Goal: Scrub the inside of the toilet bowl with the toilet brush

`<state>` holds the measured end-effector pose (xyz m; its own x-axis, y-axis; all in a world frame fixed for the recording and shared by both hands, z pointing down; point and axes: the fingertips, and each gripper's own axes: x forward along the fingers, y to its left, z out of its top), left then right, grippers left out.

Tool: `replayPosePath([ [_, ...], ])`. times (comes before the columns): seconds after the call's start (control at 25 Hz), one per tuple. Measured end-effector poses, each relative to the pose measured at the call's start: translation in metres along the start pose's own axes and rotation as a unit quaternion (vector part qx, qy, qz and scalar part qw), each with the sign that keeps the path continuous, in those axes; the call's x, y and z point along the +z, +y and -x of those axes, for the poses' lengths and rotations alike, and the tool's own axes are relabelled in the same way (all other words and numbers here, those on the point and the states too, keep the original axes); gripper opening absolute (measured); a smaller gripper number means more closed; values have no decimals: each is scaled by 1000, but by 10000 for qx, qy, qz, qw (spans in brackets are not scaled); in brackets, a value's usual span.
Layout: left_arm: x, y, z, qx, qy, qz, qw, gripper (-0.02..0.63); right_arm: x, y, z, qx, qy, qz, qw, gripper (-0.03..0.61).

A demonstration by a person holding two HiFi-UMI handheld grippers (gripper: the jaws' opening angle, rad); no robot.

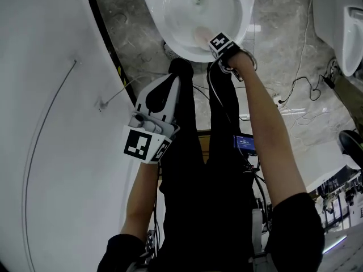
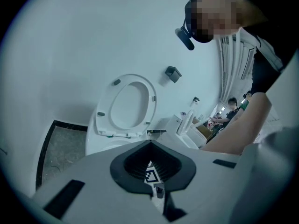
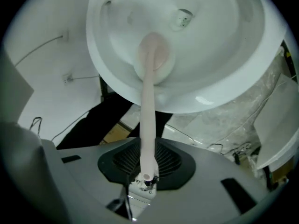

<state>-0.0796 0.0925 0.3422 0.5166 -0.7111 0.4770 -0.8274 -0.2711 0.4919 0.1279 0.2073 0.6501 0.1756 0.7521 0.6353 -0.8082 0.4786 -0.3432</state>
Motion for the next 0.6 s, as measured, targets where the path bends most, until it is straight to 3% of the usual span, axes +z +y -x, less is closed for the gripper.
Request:
replayPosePath([
  [0.12,3,-3,3,47,-17,-62,10000,9,25,33,-11,963,-680,-122,9930,103],
  [0.28,2,-6,5,62,28,-114,9999,9,43,61,2,2076,-1584,-574,9636,103],
  [0.6,24,-27,-3,-52,-58,-148,9999,9,20,55,45,3020,-2288,-667,9230,101],
])
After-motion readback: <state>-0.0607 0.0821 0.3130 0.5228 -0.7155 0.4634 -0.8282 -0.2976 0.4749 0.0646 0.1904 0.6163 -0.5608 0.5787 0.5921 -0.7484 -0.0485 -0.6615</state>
